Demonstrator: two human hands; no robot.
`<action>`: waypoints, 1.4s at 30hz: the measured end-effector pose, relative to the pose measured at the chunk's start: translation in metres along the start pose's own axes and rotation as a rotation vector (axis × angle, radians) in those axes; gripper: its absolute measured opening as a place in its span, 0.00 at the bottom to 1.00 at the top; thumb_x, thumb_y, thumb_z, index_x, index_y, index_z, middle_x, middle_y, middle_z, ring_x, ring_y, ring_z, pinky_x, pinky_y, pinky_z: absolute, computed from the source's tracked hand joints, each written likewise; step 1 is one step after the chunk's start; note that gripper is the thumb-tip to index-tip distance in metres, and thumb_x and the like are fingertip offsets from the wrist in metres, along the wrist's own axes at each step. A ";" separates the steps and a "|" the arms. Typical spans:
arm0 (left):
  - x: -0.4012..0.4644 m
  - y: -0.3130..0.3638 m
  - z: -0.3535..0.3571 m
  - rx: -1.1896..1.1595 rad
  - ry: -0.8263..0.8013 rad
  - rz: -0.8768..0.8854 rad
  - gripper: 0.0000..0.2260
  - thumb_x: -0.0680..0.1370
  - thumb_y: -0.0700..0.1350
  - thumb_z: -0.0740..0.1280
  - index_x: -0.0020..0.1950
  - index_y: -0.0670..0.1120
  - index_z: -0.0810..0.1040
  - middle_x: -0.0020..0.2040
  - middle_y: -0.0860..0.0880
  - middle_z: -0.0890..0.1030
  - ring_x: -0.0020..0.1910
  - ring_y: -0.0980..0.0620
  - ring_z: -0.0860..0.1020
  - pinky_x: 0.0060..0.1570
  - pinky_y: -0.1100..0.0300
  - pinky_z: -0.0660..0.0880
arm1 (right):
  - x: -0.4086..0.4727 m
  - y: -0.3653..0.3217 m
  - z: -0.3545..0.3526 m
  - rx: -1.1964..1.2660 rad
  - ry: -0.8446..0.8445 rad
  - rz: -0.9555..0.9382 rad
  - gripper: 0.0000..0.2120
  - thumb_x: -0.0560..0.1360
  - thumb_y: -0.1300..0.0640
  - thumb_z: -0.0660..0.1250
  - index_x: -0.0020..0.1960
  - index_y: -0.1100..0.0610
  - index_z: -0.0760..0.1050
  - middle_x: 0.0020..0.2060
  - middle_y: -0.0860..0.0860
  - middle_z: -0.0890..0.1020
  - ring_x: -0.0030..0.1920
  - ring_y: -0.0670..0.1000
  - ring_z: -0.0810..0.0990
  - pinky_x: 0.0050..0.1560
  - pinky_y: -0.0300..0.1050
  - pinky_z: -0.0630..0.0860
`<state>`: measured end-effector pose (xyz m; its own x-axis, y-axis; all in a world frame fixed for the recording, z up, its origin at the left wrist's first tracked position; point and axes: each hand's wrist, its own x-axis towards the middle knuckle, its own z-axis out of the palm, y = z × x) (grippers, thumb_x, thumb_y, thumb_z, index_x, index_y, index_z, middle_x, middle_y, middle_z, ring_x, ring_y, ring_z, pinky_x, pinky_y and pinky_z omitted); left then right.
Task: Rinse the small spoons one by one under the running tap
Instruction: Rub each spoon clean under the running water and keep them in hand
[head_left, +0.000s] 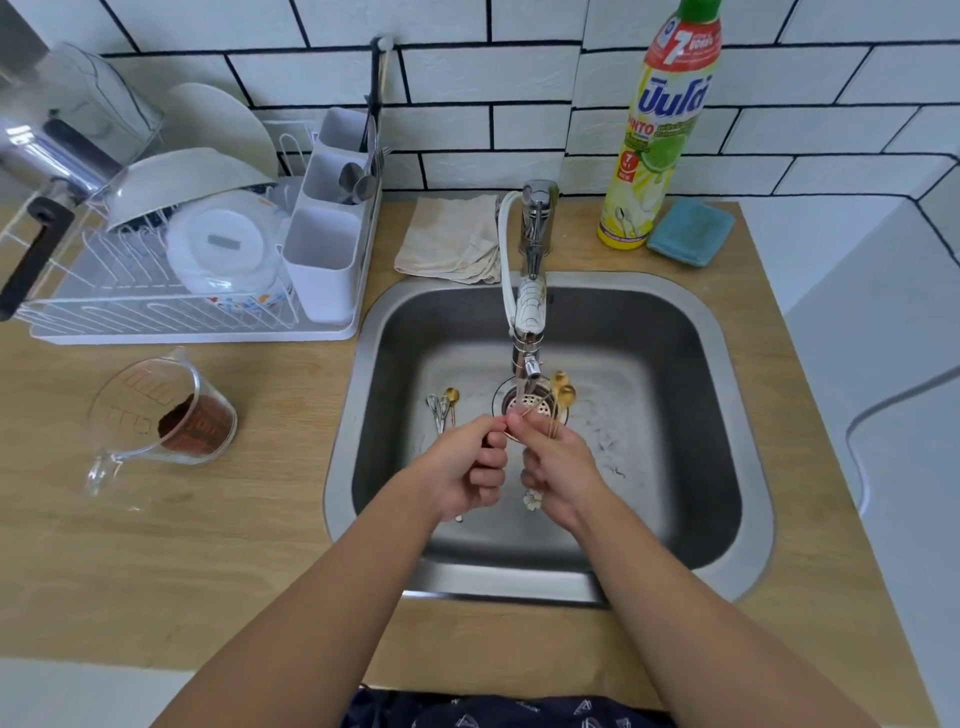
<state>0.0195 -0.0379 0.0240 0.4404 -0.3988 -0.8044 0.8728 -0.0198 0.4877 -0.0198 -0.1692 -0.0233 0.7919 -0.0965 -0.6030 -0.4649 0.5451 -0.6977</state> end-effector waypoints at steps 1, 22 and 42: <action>0.000 -0.001 -0.001 -0.090 -0.042 -0.056 0.19 0.81 0.51 0.62 0.29 0.52 0.66 0.22 0.56 0.60 0.19 0.56 0.55 0.22 0.65 0.54 | 0.000 -0.003 0.000 -0.009 -0.002 -0.010 0.02 0.75 0.56 0.76 0.45 0.53 0.88 0.27 0.48 0.76 0.21 0.43 0.58 0.21 0.37 0.56; -0.004 -0.015 0.002 0.509 0.282 0.308 0.10 0.82 0.50 0.56 0.47 0.48 0.74 0.38 0.51 0.80 0.27 0.54 0.68 0.31 0.59 0.64 | 0.016 -0.025 0.000 0.000 0.265 -0.033 0.05 0.73 0.57 0.78 0.38 0.54 0.88 0.31 0.51 0.78 0.20 0.43 0.59 0.20 0.37 0.59; -0.013 -0.014 0.003 0.298 0.234 0.268 0.12 0.85 0.46 0.54 0.43 0.47 0.68 0.28 0.53 0.67 0.22 0.56 0.59 0.26 0.60 0.51 | 0.008 -0.005 0.015 -0.103 0.103 0.025 0.08 0.72 0.58 0.79 0.50 0.58 0.85 0.30 0.49 0.80 0.21 0.44 0.60 0.23 0.38 0.55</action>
<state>0.0010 -0.0348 0.0283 0.7075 -0.2086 -0.6752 0.6386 -0.2204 0.7373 -0.0057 -0.1600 -0.0189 0.7371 -0.1721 -0.6535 -0.5262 0.4606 -0.7148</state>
